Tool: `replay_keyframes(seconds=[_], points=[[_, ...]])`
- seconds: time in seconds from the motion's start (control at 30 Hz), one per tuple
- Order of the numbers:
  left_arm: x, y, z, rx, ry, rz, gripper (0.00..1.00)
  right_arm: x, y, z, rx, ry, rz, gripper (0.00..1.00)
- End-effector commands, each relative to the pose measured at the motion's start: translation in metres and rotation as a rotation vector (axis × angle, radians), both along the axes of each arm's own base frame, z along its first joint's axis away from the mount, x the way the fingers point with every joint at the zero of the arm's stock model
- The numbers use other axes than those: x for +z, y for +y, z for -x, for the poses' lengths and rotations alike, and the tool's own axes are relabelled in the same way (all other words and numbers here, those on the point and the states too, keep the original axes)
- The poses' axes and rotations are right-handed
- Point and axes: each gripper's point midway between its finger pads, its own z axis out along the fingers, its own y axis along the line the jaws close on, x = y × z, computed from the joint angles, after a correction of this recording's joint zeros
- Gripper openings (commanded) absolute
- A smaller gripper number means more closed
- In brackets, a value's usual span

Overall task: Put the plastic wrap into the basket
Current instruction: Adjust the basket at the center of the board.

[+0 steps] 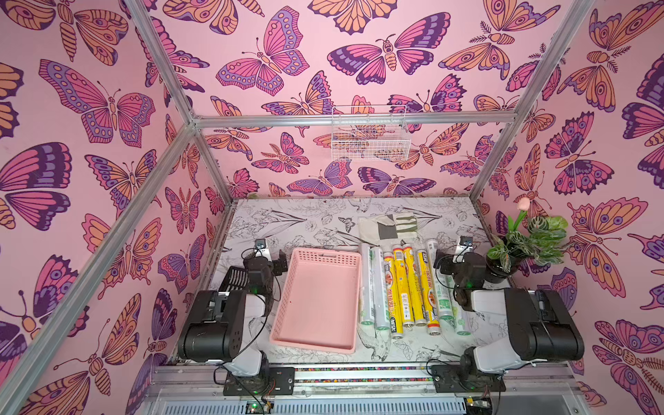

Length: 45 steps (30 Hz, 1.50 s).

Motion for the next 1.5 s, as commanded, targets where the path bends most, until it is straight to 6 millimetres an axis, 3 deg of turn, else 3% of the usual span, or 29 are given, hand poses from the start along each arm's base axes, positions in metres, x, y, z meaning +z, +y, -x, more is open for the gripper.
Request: replay_keyframes(seconds=[0.0,0.57,0.67,0.73,0.87,1.0,1.07,1.1,1.13,1.23,1.33,1.47], points=[[-0.006,-0.006,0.000,-0.032,0.025,-0.001,1.00,0.009,-0.003,-0.006,-0.010,-0.022,0.002,0.99],[-0.004,-0.004,0.002,-0.023,0.015,-0.002,1.00,0.009,-0.002,-0.005,-0.006,-0.023,0.002,0.99],[0.014,0.004,0.006,0.028,-0.045,0.000,1.00,0.015,0.006,-0.003,0.035,-0.040,0.012,0.99],[0.018,0.011,0.025,0.071,-0.042,0.006,1.00,0.031,0.007,-0.001,0.036,-0.073,0.021,0.99],[0.050,0.023,0.047,0.153,-0.062,0.055,1.00,0.049,-0.004,0.009,-0.059,0.058,-0.037,0.99],[0.078,0.029,0.069,0.231,-0.121,0.202,1.00,0.079,0.002,0.022,-0.156,0.094,-0.313,0.99],[0.084,0.028,0.078,0.257,-0.152,0.330,1.00,0.094,0.036,0.026,-0.002,0.136,-0.447,0.99],[0.101,0.025,0.079,0.257,-0.193,0.415,1.00,0.106,0.065,0.029,0.154,0.147,-0.527,0.99],[0.103,0.021,0.083,0.257,-0.197,0.499,1.00,0.116,0.089,0.032,0.286,0.148,-0.610,1.00],[0.104,-0.009,0.088,0.119,-0.137,0.612,1.00,0.125,0.139,0.046,0.472,0.254,-0.793,0.87],[0.094,-0.040,0.093,-0.011,0.015,0.684,1.00,0.110,0.193,0.072,0.592,0.424,-0.680,0.80],[0.060,-0.065,0.105,-0.032,0.255,0.812,1.00,0.081,0.244,0.103,0.644,0.574,-0.411,0.73]])
